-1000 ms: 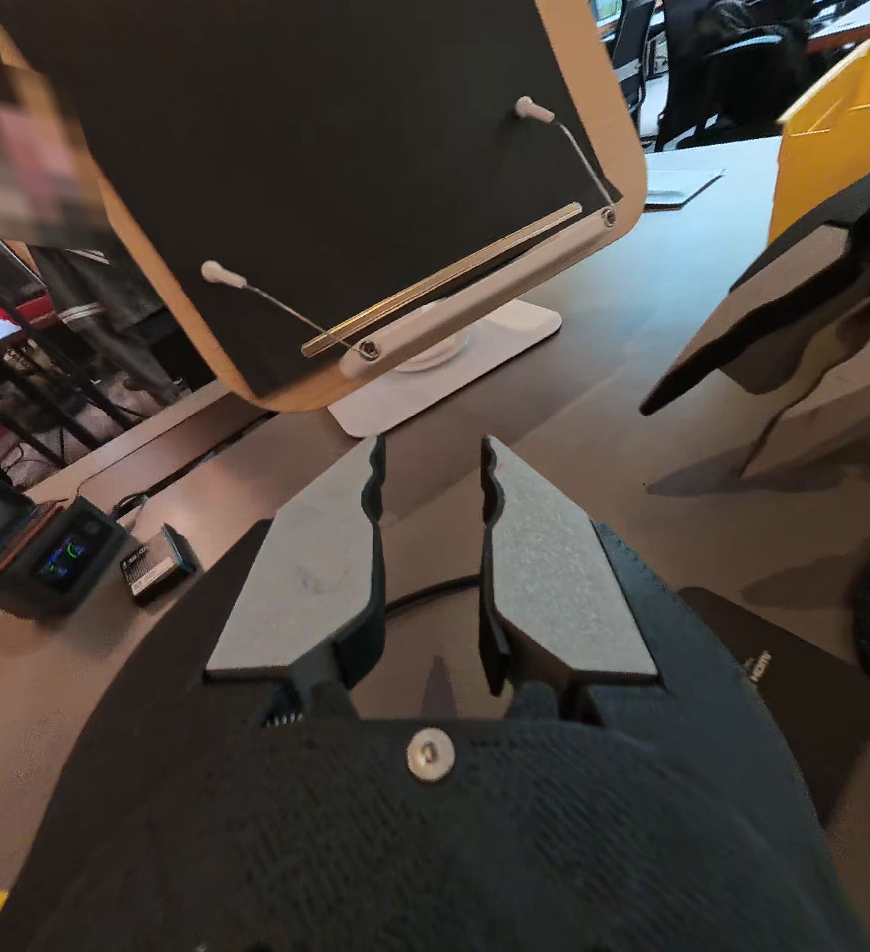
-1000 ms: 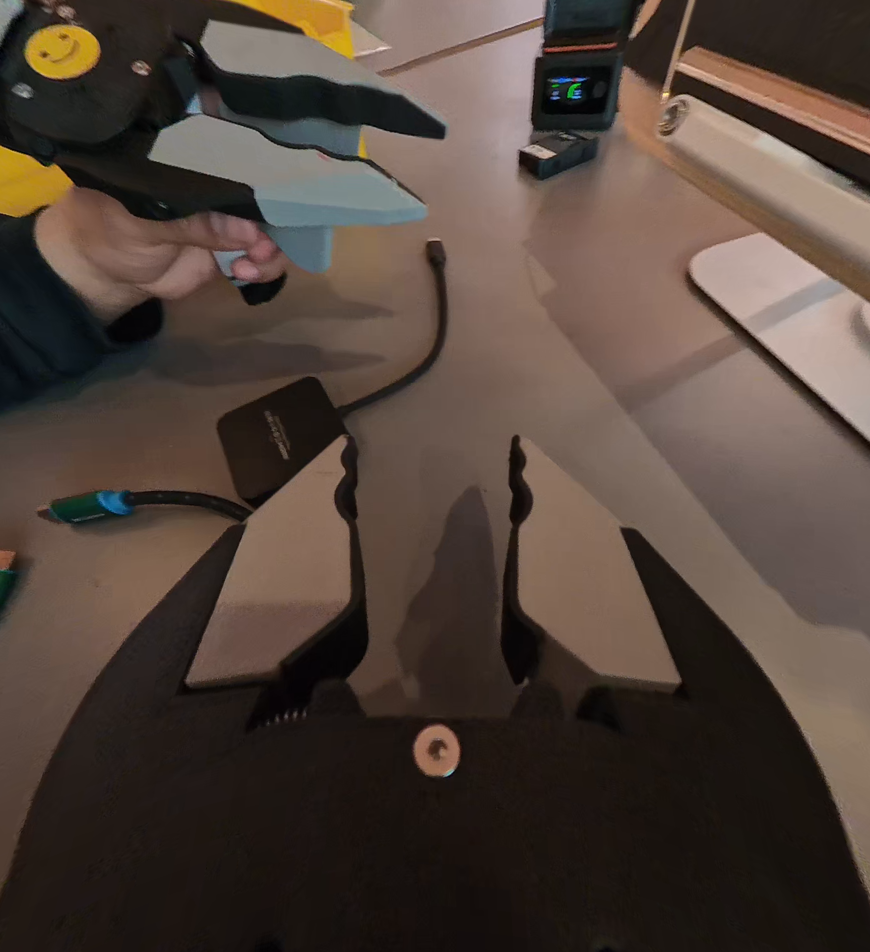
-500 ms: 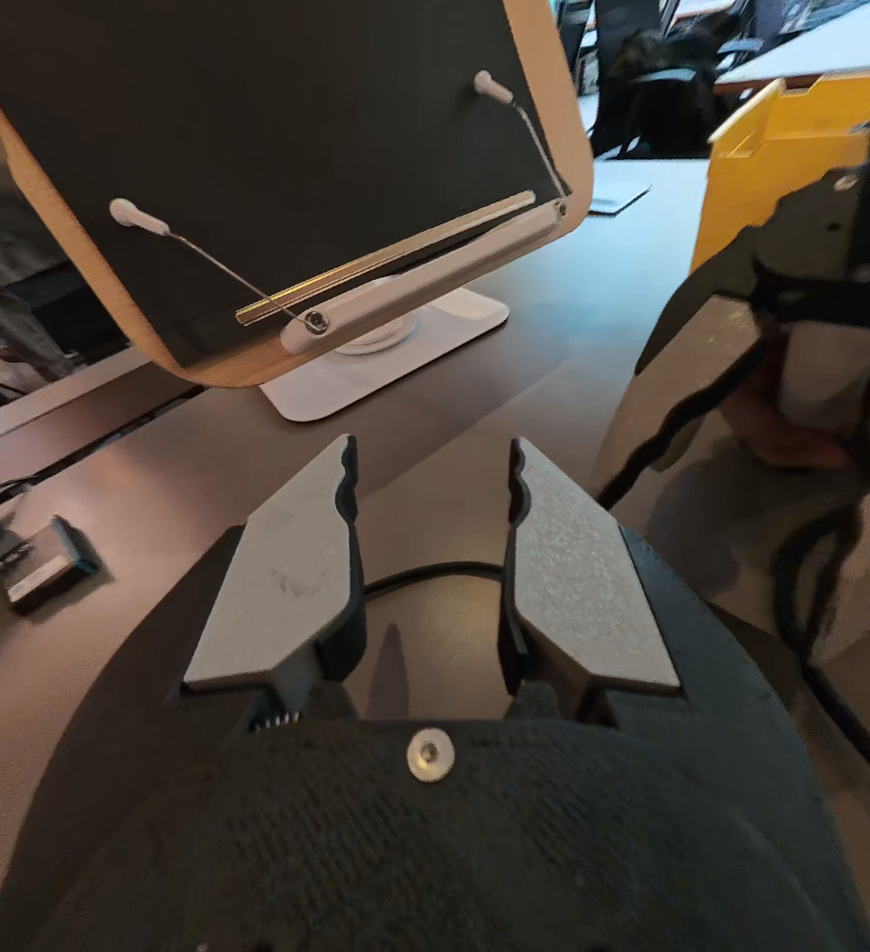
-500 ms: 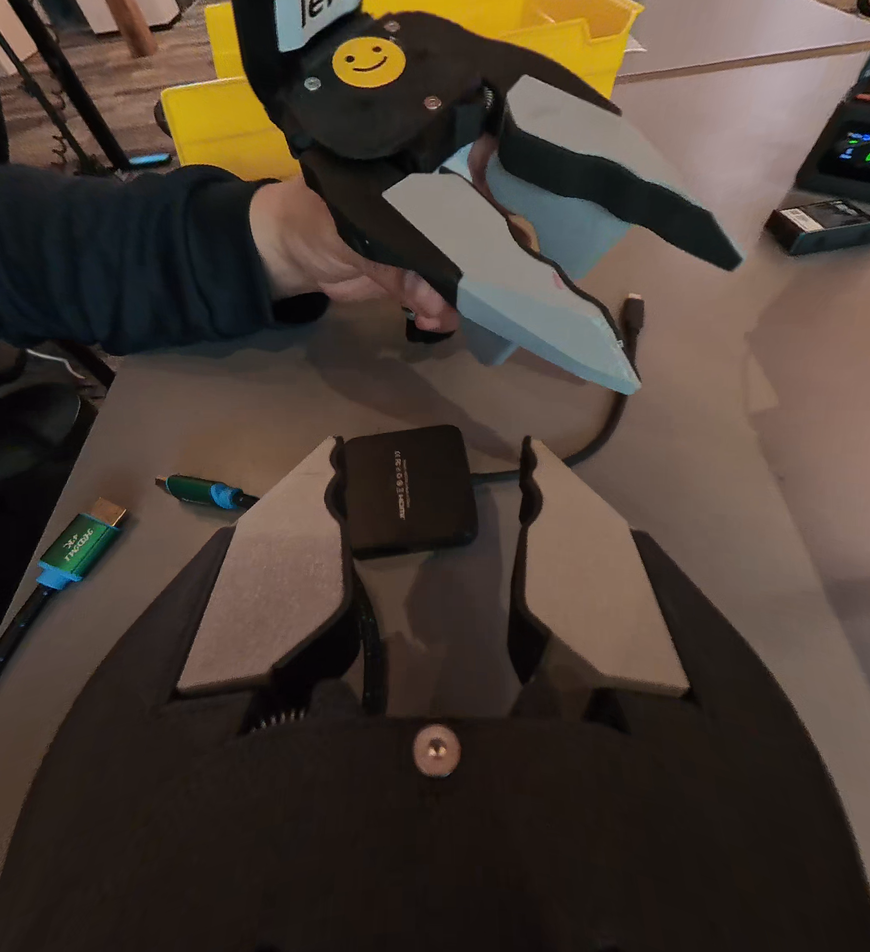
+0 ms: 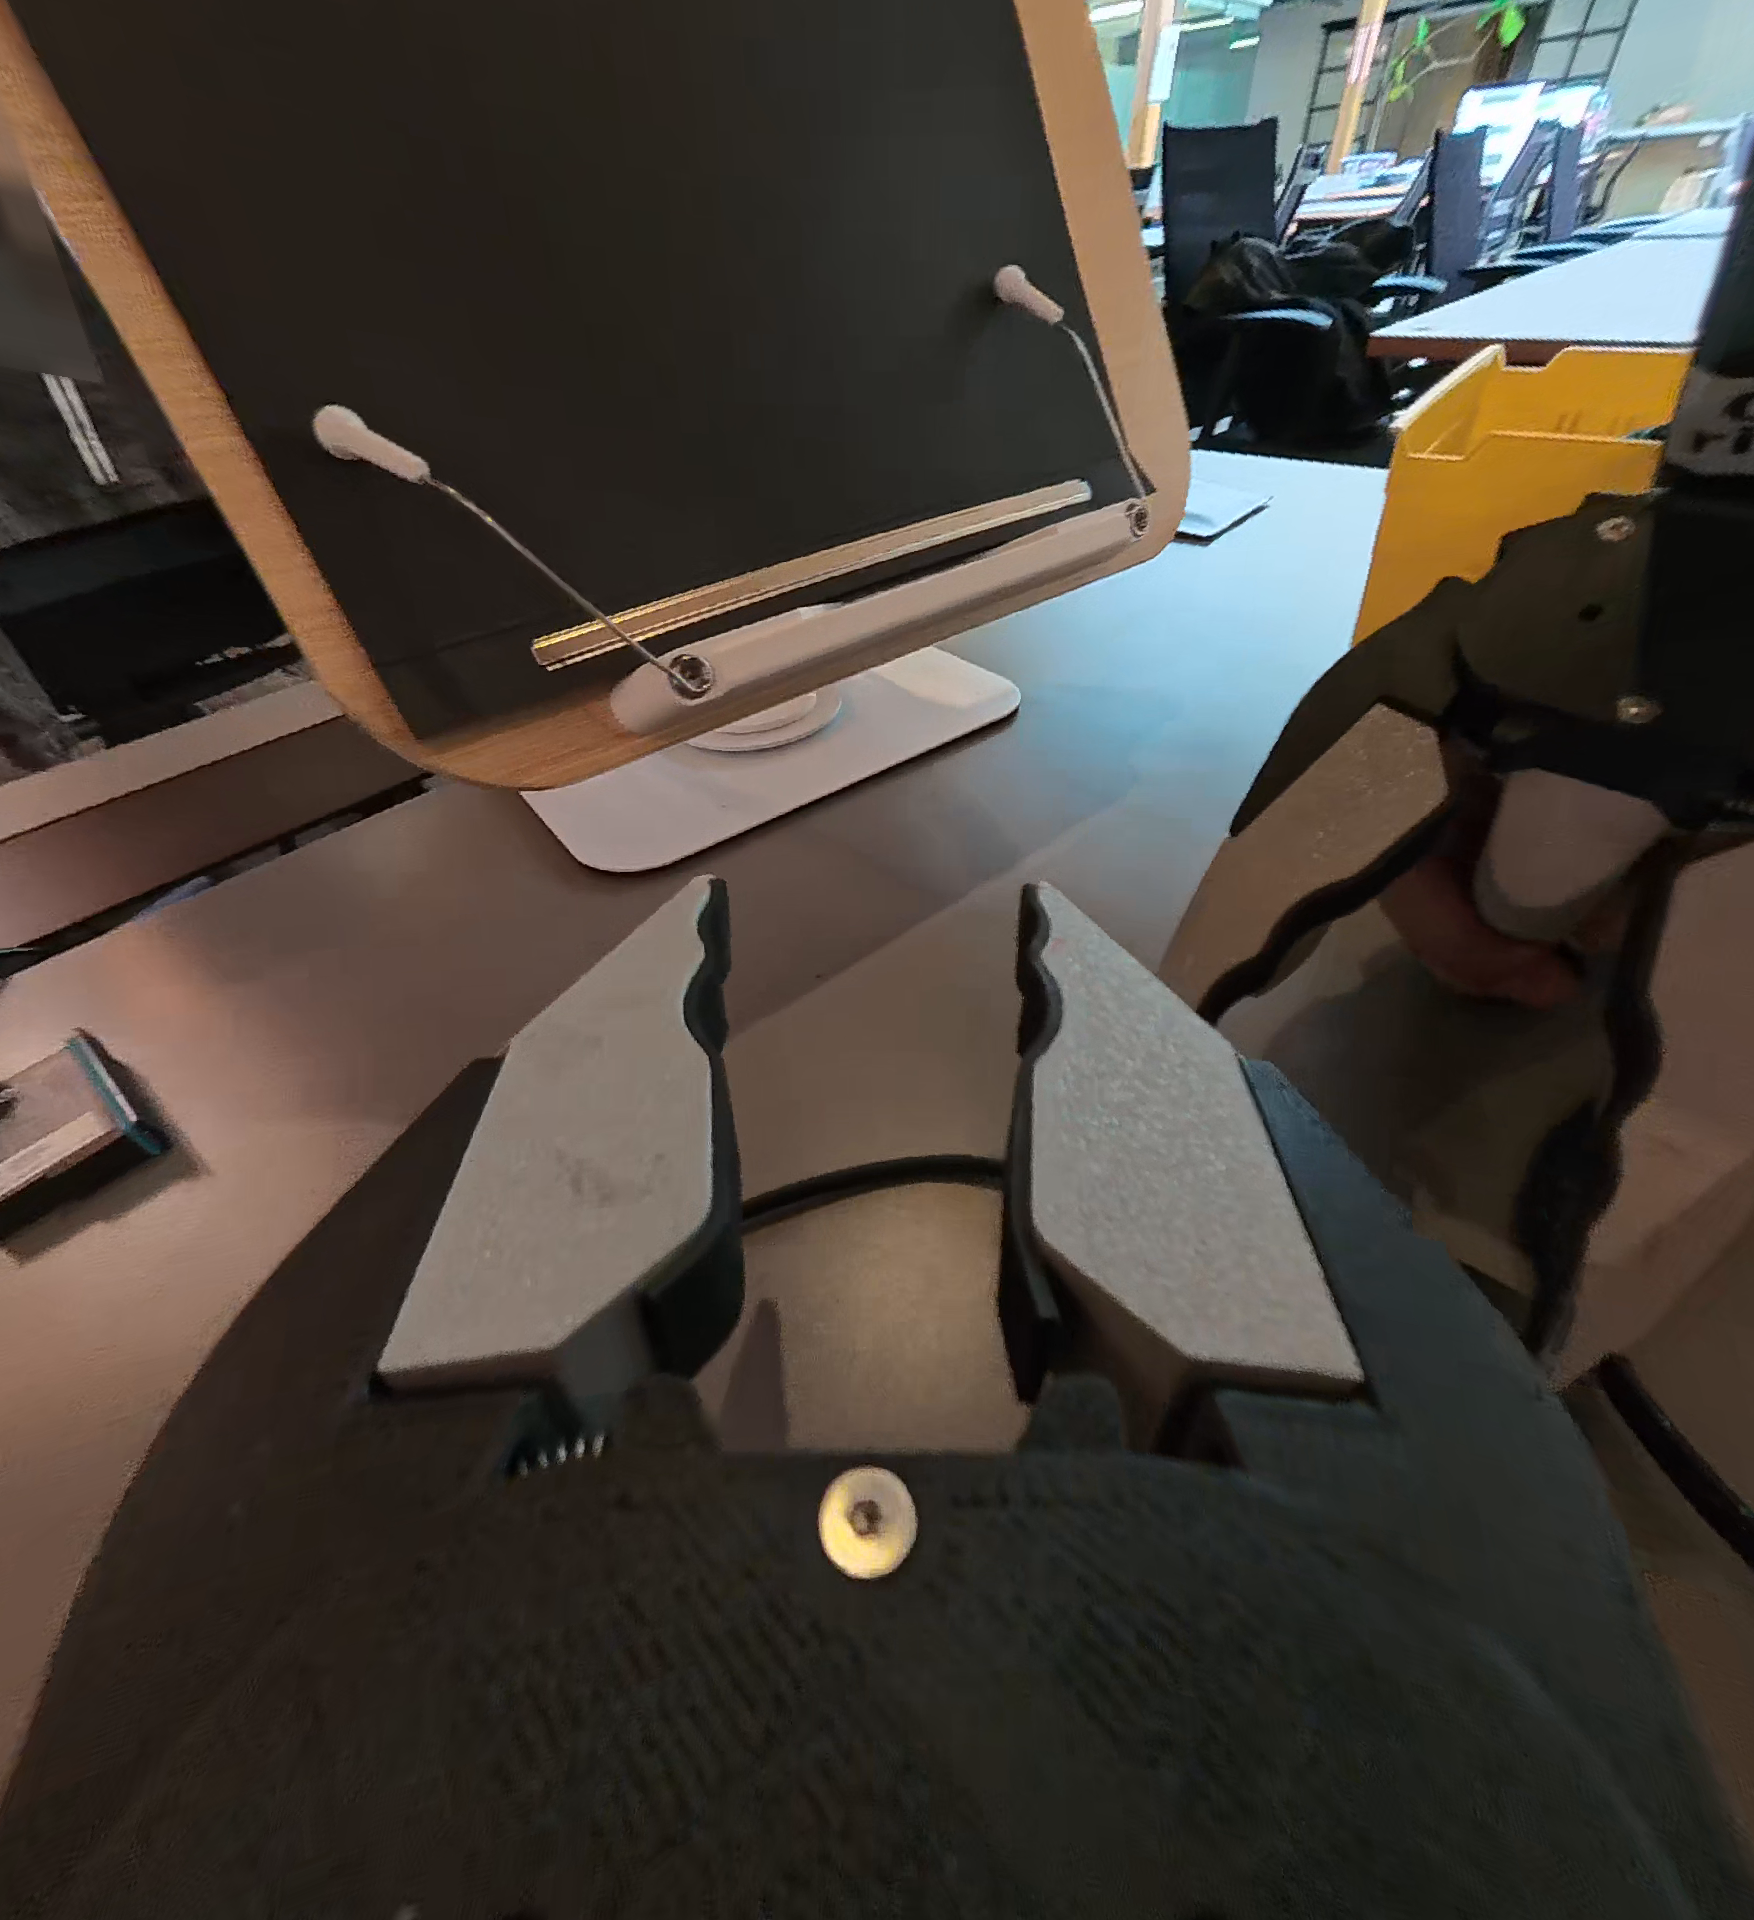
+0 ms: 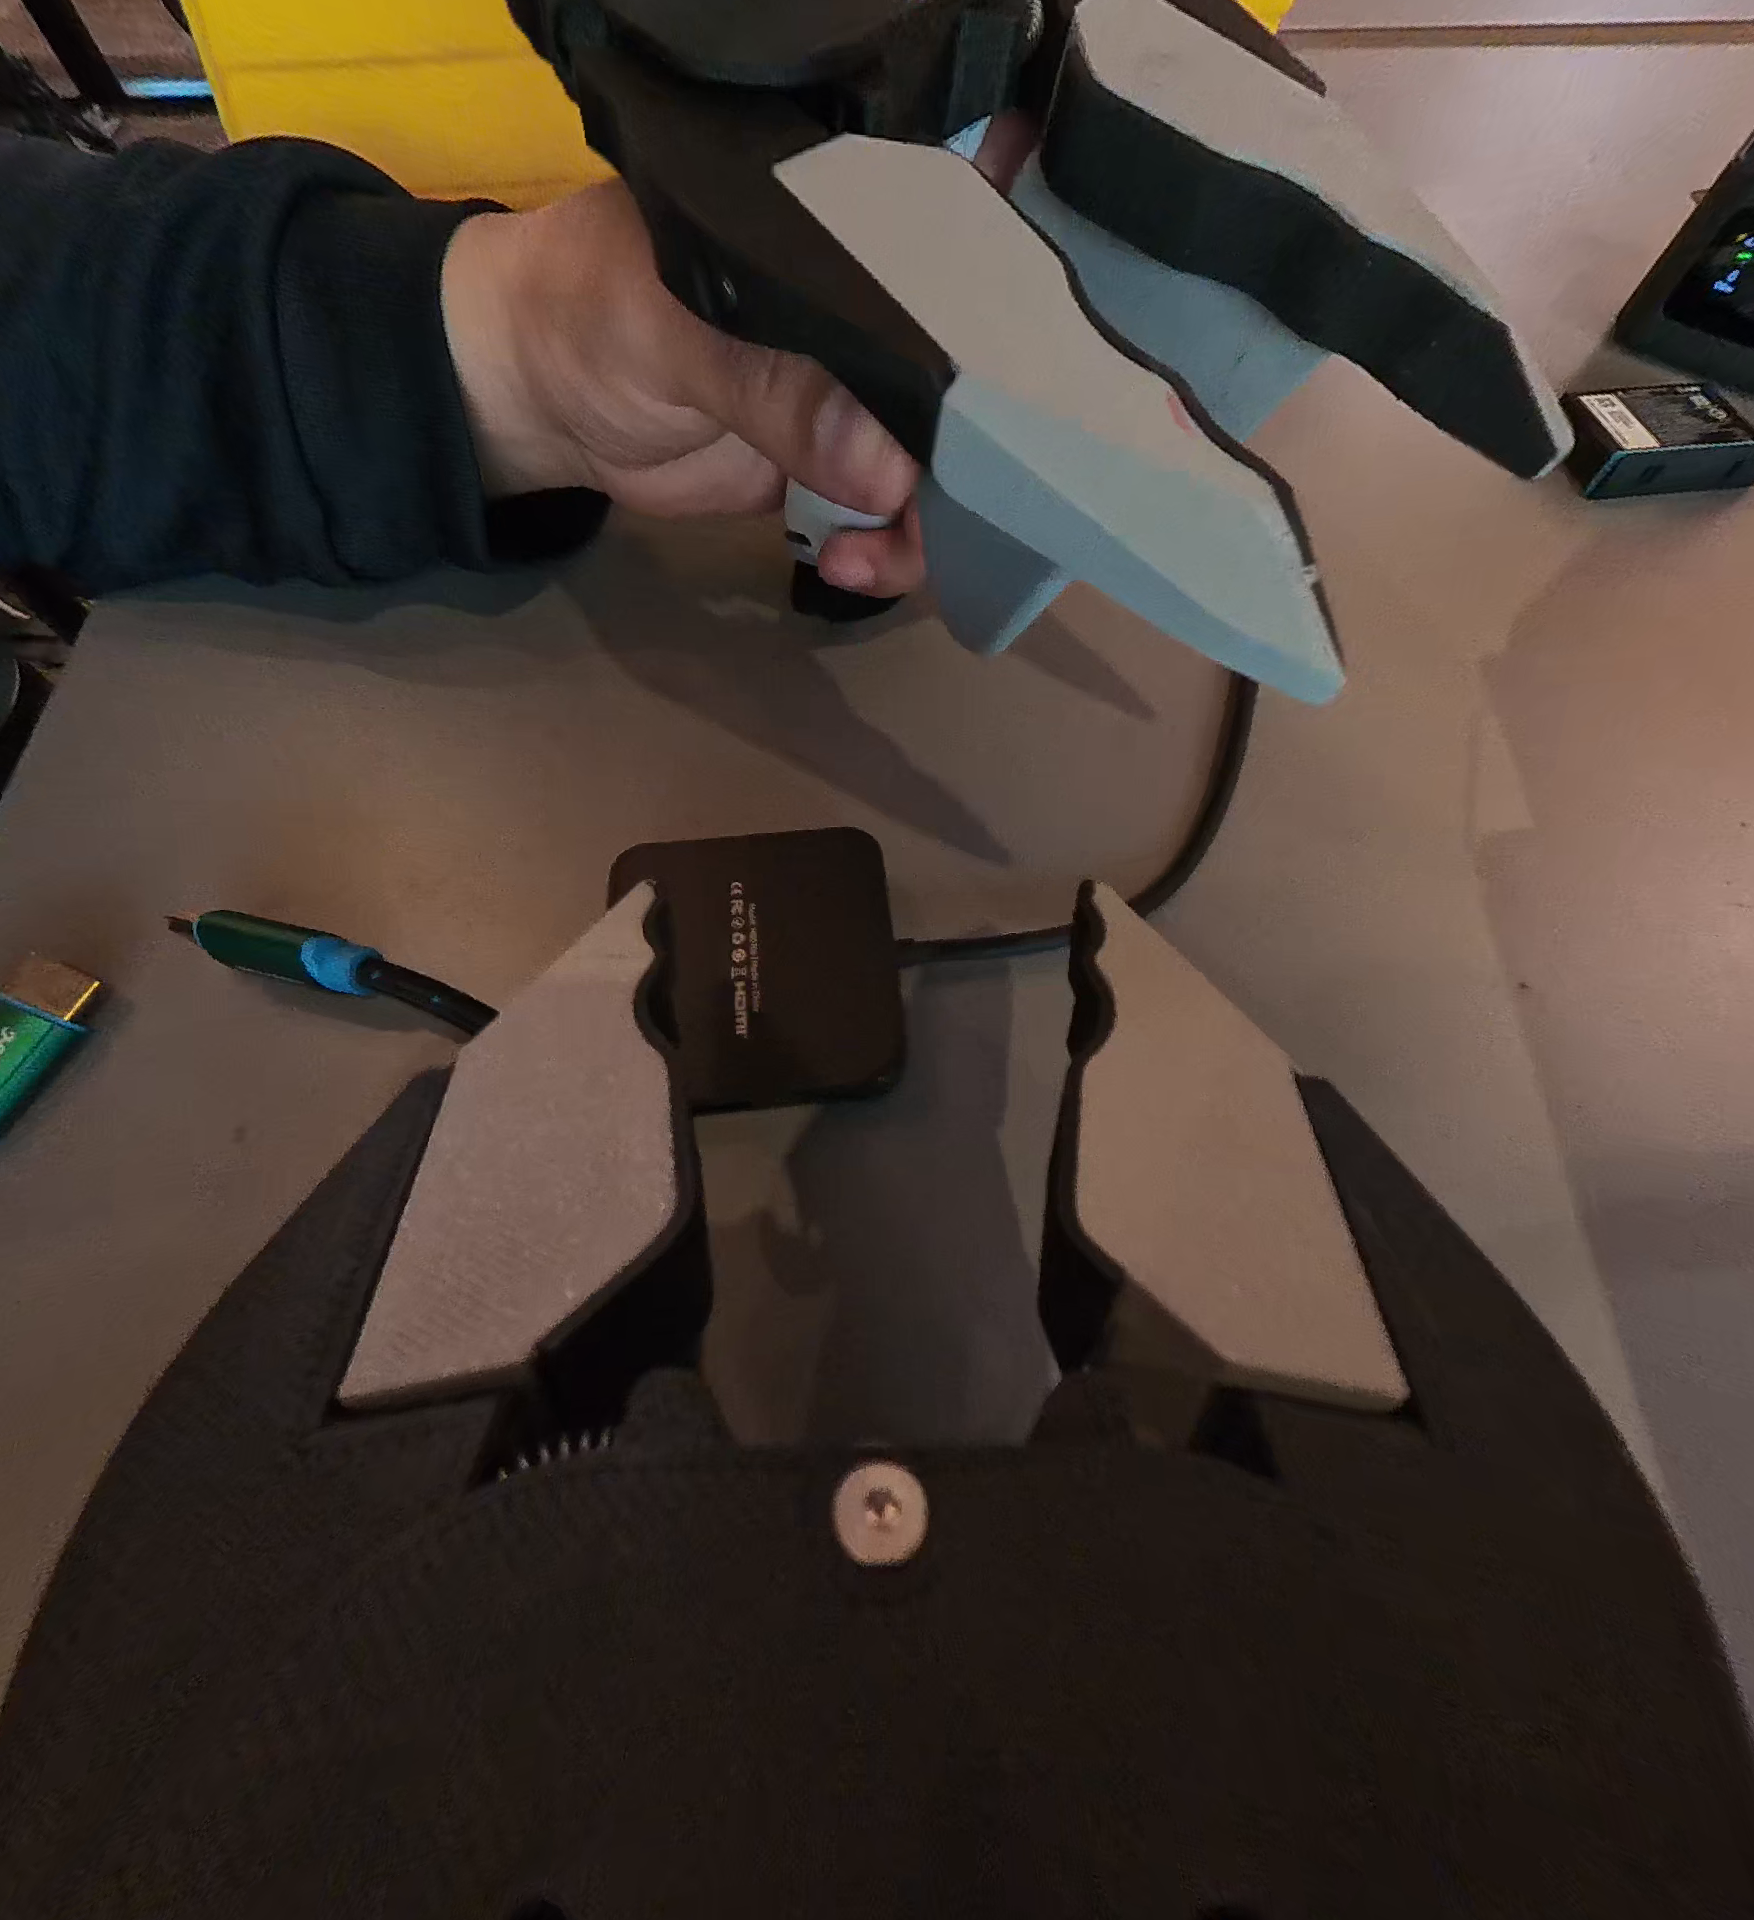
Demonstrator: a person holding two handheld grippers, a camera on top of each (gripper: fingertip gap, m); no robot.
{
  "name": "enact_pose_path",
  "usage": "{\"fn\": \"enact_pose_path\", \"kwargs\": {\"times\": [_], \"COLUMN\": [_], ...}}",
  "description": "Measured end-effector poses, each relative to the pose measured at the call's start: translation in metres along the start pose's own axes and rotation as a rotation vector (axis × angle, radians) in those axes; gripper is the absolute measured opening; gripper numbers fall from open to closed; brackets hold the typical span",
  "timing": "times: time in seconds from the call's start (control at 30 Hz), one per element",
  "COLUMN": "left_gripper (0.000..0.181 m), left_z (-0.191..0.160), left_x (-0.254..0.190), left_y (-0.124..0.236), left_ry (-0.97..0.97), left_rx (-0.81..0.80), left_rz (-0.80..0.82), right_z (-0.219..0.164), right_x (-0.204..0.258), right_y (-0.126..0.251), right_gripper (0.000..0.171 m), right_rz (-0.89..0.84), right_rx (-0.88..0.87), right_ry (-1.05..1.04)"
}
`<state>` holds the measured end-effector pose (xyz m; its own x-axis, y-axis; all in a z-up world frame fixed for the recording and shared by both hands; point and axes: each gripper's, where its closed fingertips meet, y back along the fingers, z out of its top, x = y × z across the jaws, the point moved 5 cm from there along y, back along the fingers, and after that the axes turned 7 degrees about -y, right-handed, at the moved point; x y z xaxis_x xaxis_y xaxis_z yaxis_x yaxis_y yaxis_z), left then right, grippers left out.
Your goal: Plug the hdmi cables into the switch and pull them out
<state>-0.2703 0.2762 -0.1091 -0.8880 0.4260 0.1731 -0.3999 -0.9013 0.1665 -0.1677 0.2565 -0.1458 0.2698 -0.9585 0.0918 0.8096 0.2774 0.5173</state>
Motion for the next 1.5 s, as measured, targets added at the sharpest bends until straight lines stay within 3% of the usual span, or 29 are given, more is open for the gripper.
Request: {"fn": "enact_pose_path", "kwargs": {"times": [0.4, 0.57, 0.73, 0.83, 1.03, 1.2, 1.37, 1.5], "left_gripper": [0.057, 0.056, 0.051, 0.044, 0.058, 0.052, 0.048, 0.020], "left_z": [0.000, -0.001, -0.003, -0.003, -0.005, 0.008, 0.011, 0.012], "left_x": [-0.009, -0.014, -0.016, -0.020, -0.041, -0.065, -0.086, -0.096], "left_y": [0.000, -0.001, 0.001, 0.006, 0.017, 0.015, 0.011, 0.017], "left_ry": [-0.084, -0.120, -0.166, -0.227, -0.424, -0.645, -0.723, -0.728], "left_rx": [0.016, 0.032, 0.066, 0.079, 0.097, -0.065, -0.091, -0.104], "left_rz": [-0.006, -0.014, -0.031, -0.082, -0.153, -0.076, -0.075, -0.193], "right_z": [-0.009, -0.023, -0.023, -0.022, -0.003, 0.006, 0.013, 0.012], "right_x": [0.010, 0.019, 0.020, 0.010, -0.026, -0.026, -0.008, -0.002], "right_y": [0.001, -0.010, -0.012, -0.001, 0.054, 0.077, 0.069, 0.061], "right_gripper": [0.076, 0.071, 0.066, 0.066, 0.065, 0.065, 0.065, 0.065], "right_rz": [0.015, 0.016, -0.001, 0.023, 0.126, 0.363, 0.492, 0.541], "right_rx": [0.088, 0.214, 0.232, 0.177, -0.103, -0.282, -0.275, -0.238], "right_ry": [0.020, 0.025, 0.034, -0.026, -0.253, -0.361, -0.332, -0.326]}}
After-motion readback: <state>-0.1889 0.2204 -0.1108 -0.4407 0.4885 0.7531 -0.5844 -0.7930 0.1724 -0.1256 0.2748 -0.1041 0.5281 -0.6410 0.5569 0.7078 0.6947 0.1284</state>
